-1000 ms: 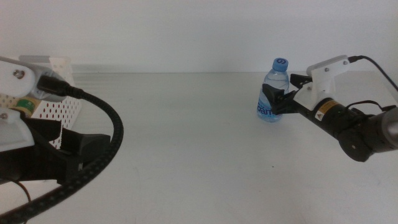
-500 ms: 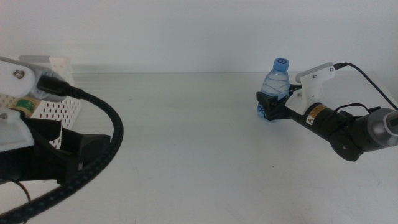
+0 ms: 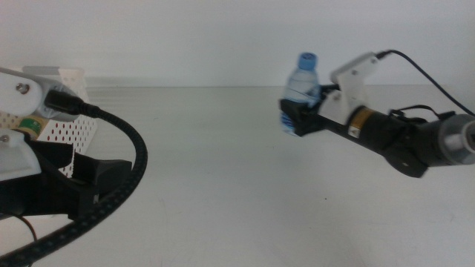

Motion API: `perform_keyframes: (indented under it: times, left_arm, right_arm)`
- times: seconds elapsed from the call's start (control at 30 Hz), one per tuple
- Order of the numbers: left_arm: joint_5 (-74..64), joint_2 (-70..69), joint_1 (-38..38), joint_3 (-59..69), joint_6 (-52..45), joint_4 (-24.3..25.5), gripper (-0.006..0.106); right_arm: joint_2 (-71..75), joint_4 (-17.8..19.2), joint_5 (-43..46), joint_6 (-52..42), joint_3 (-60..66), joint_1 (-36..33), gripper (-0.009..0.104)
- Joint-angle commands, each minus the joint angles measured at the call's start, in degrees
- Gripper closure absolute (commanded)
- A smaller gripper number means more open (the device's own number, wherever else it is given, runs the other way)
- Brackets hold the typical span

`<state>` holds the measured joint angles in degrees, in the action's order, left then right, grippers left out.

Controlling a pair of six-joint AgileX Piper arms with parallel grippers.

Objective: Use arms to grab the bottles and put them into the dustbin to the left of the table.

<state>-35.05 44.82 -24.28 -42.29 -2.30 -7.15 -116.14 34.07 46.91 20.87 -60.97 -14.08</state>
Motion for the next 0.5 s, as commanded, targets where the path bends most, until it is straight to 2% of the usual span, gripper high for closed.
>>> perform_keyframes:
  times: [0.0, 0.23, 0.47]
  left_arm:
    - [4.2, -0.3, -0.3, -1.6, 0.8, -0.5, 0.01]
    - [4.2, -0.3, -0.3, -1.6, 0.8, -0.5, 0.01]
    - [4.2, -0.3, -0.3, -1.6, 0.8, -0.5, 0.01]
  right_arm:
    - [4.5, -0.4, 7.2, 1.5, -3.3, -2.6, 0.095]
    - [3.4, -0.5, 0.4, 1.9, -10.1, -11.1, 0.095]
    - [-2.1, -0.6, -0.4, 2.0, -16.0, -15.8, 0.095]
